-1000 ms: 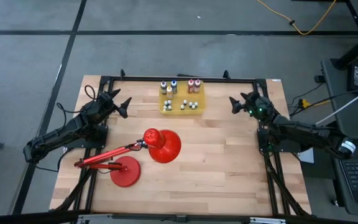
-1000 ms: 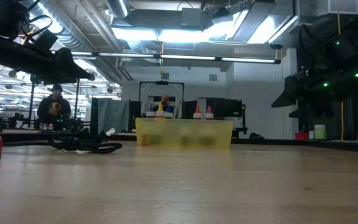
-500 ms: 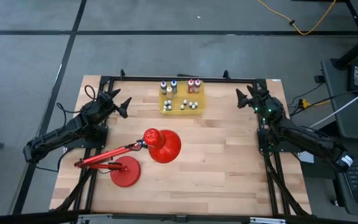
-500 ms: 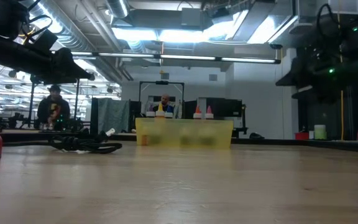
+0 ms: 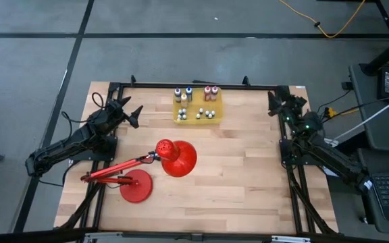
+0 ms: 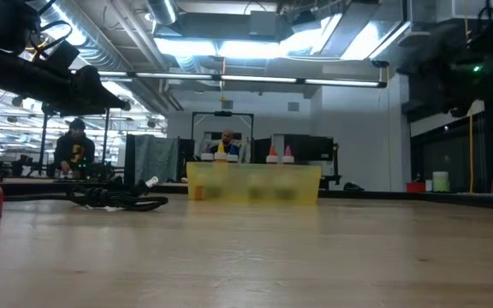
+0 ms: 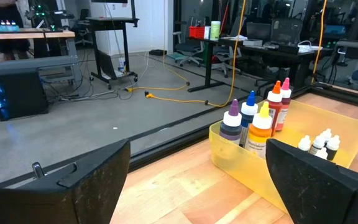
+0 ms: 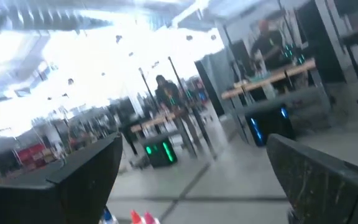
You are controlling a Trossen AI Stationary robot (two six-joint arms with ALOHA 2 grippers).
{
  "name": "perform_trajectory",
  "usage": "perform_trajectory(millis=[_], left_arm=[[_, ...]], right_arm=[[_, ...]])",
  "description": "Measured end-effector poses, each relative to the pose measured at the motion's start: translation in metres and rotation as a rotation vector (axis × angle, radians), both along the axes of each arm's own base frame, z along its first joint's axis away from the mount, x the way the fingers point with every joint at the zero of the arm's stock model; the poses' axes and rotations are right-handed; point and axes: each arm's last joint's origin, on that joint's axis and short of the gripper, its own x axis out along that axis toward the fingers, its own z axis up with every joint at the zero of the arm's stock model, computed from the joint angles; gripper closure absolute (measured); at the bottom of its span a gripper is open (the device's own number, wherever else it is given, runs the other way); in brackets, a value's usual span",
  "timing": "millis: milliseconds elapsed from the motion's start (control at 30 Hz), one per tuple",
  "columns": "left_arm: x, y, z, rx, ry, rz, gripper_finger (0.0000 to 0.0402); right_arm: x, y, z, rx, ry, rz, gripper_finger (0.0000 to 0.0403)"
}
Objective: Pick & Place food coloring
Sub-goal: Return to Home Position
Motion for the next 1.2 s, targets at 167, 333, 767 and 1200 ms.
perform_trajectory(millis=[167, 333, 767, 1200], left_arm=[[0.0, 0.0, 0.0001, 0.0, 0.0, -0.001, 0.0037], [0.0, 0.0, 0.0, 0.0, 0.0, 0.0, 0.0038], [0.0, 0.0, 0.0, 0.0, 0.0, -0.001, 0.0037], [0.0, 0.0, 0.0, 0.0, 0.0, 0.0, 0.0037]], right_arm=[[-0.0071, 0.0069, 0.0082, -0.073, -0.076, 0.0, 0.0004], [-0.0104, 0.01, 0.0119, -0.108, -0.112, 0.0, 0.0004], [-0.0099, 0.0096, 0.0104, -0.096, -0.1, 0.0, 0.0004], [-0.0099, 0.0096, 0.0104, -0.096, -0.1, 0.0, 0.0004]])
